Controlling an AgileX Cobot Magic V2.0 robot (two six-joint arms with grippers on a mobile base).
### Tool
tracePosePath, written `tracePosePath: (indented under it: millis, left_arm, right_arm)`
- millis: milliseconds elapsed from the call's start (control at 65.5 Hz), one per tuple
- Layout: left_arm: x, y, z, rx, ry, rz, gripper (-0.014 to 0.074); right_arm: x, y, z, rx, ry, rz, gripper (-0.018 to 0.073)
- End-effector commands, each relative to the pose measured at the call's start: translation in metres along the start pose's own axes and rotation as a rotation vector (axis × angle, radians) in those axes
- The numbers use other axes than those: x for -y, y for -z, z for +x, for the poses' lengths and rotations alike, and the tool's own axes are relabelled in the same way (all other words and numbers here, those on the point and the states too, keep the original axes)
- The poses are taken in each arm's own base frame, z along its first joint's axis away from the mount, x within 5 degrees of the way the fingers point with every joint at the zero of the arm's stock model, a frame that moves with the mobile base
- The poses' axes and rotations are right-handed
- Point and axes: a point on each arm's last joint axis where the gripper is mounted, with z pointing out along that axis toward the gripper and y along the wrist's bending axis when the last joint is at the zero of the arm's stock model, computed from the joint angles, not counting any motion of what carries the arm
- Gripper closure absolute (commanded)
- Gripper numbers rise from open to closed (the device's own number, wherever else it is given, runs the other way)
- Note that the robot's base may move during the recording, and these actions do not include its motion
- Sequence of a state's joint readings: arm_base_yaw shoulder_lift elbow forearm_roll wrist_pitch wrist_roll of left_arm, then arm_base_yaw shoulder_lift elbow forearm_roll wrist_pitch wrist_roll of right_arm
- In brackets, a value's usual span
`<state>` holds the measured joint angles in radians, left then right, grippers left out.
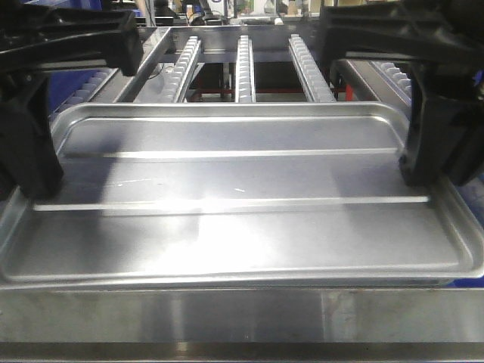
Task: Grab silver tray and place in blue box
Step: 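Lift the silver tray off the rack with both grippers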
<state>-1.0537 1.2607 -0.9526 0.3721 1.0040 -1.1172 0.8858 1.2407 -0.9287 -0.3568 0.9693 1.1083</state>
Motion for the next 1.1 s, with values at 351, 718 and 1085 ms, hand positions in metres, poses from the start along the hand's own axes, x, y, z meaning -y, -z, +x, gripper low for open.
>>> tracePosePath:
  millis: [351,718,1085]
  left_arm:
    - [-0.0005,0.0129,-0.0093,0.068,0.010,0.046,0.0602]
    - [-0.0008,0.0129,-0.0090,0.065,0.011,0.043,0.0602]
    - [-0.0008,0.0129,-0.0090,0.065,0.011,0.043,0.0602]
  right_arm:
    - [-0.0011,0.0132,-0.0090,0.080,0.010,-0.050,0.0504]
    - [-0.0011,0.0132,-0.0089,0.080,0.010,-0.049,0.0504]
    - [-0.0011,0.0132,-0.0089,0.080,0.010,-0.049,0.0504]
